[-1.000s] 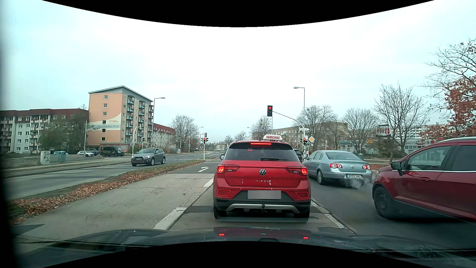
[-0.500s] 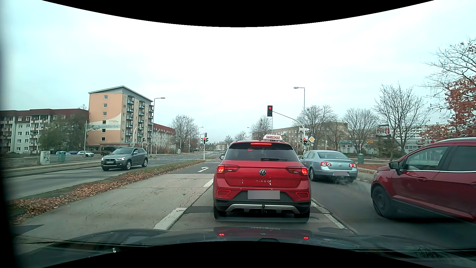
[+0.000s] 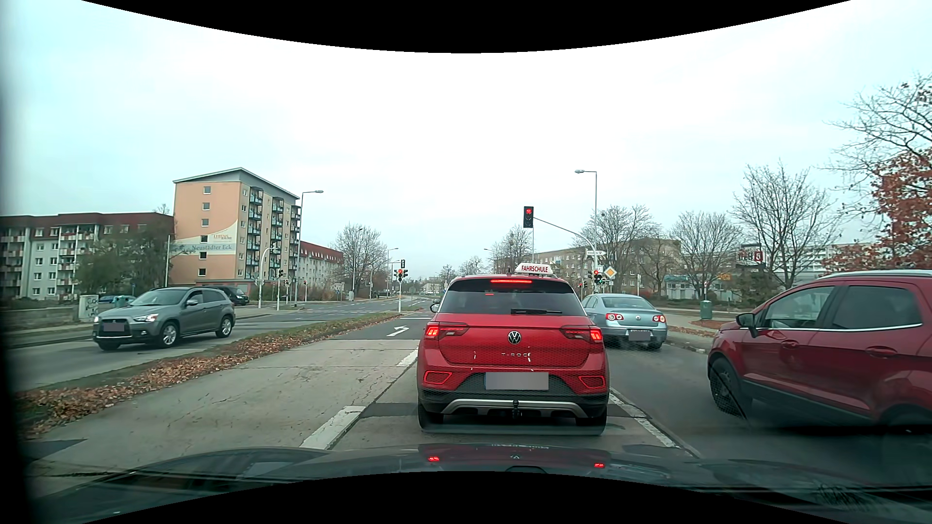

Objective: Follow the waypoints while adhering to traffic rules and regulations

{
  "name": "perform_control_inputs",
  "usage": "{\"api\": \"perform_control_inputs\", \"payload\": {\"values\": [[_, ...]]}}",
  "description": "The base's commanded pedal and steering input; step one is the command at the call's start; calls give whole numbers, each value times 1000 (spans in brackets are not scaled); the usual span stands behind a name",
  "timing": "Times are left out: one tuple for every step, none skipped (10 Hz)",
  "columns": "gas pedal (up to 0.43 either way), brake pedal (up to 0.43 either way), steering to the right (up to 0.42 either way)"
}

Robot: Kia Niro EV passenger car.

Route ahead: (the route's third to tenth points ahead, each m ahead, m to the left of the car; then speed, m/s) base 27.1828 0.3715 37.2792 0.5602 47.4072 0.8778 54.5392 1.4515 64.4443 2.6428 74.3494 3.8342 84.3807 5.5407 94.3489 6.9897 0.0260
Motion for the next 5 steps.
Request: {"api": "perform_control_inputs", "payload": {"values": [[0,457,-11],[0,439,-11],[0,378,-11],[0,372,-11],[0,366,-11]]}}
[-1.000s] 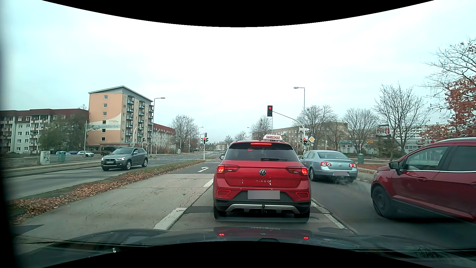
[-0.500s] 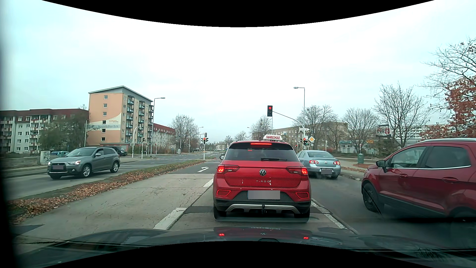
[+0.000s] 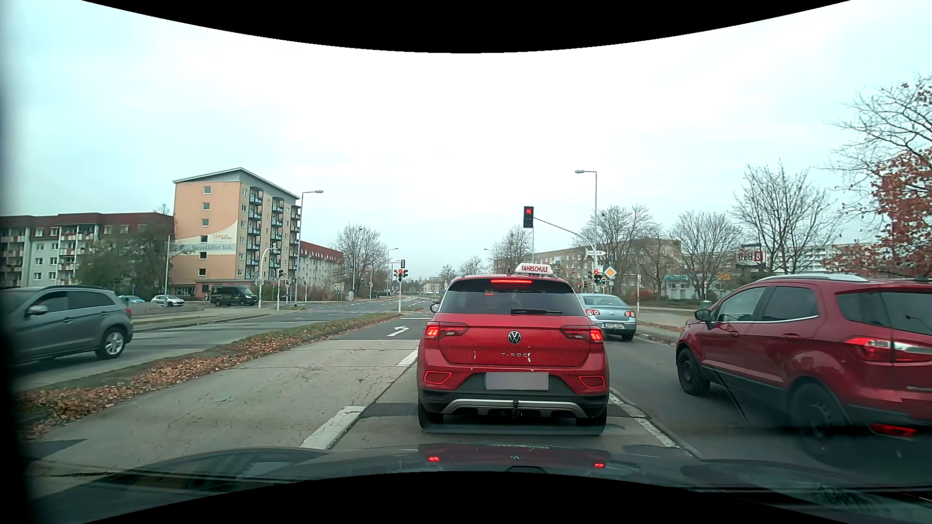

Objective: Follow the waypoints while adhering to traffic rules and regulations

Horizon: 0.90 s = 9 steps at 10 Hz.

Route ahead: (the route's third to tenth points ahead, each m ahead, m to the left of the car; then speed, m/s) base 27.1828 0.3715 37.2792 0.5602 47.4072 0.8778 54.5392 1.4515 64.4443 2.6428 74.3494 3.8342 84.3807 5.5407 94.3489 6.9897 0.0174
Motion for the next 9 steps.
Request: {"api": "perform_control_inputs", "payload": {"values": [[0,366,-11],[0,360,-11],[0,366,-11],[0,366,-11],[0,360,-11],[0,366,-11],[0,360,-11],[0,360,-11],[0,360,-11]]}}
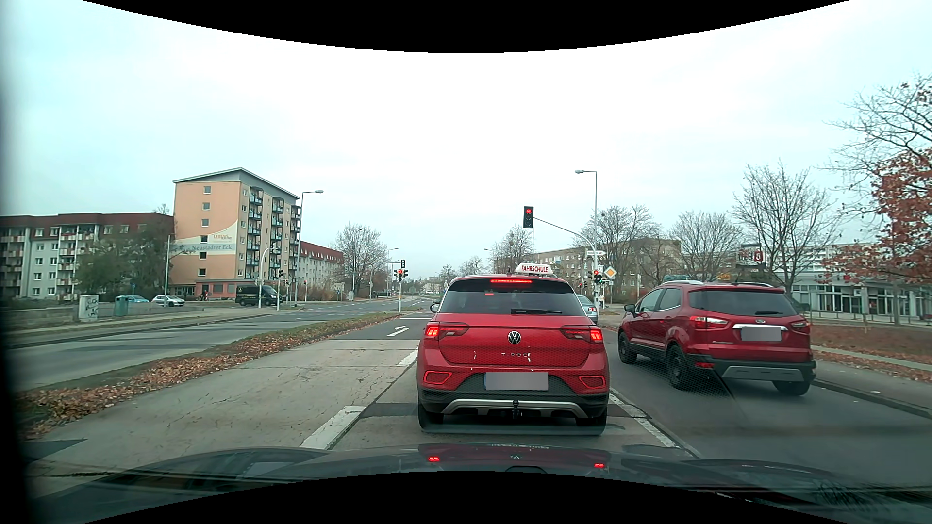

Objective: Follow the waypoints while adhering to traffic rules and regulations

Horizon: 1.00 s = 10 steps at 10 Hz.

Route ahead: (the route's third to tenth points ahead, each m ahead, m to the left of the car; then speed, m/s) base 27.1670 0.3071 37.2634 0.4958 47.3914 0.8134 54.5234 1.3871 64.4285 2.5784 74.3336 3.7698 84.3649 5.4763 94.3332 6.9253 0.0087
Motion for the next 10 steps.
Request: {"api": "perform_control_inputs", "payload": {"values": [[0,360,-11],[0,360,-11],[0,360,-11],[0,360,-9],[0,360,-13],[0,354,-14],[0,360,-14],[0,354,-13],[0,354,-13],[0,360,-14]]}}
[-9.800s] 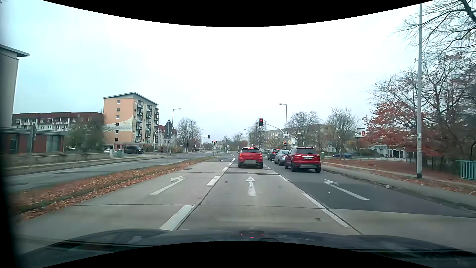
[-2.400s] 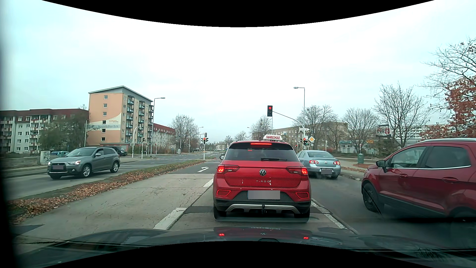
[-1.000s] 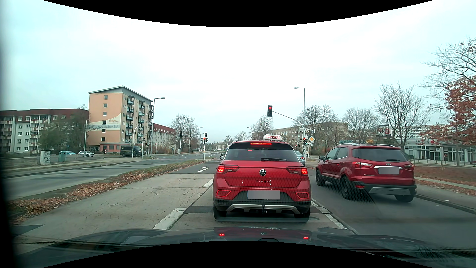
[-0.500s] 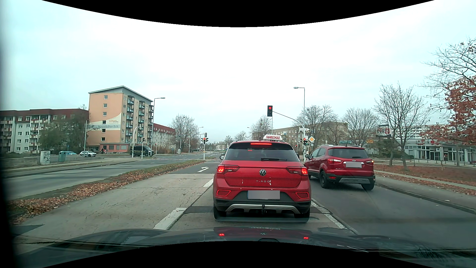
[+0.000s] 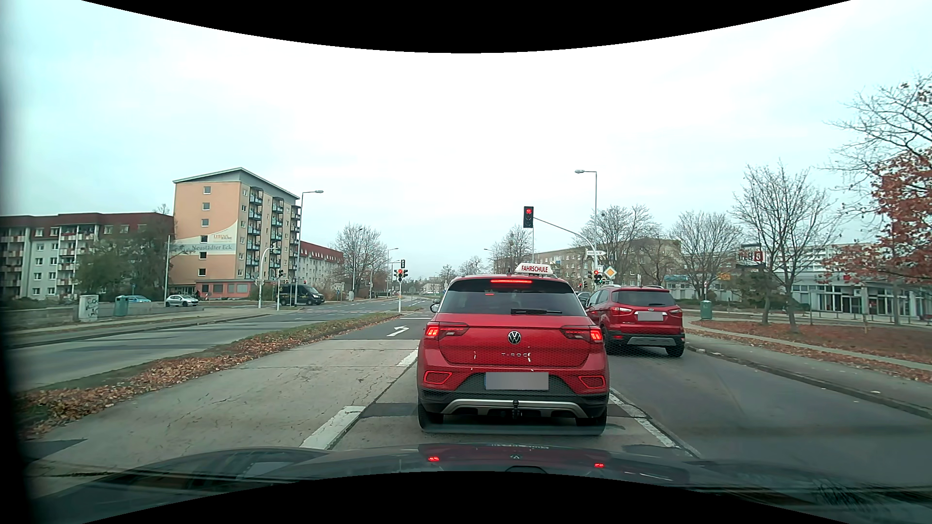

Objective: Follow the waypoints while adhering to traffic rules and regulations

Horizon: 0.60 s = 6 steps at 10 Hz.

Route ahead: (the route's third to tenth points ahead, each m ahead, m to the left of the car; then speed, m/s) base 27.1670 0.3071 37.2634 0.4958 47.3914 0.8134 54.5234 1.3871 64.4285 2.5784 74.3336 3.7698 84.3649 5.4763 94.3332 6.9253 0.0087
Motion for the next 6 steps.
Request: {"api": "perform_control_inputs", "payload": {"values": [[0,354,-13],[0,354,-13],[0,354,-14],[0,354,-13],[0,354,-13],[0,354,-14]]}}
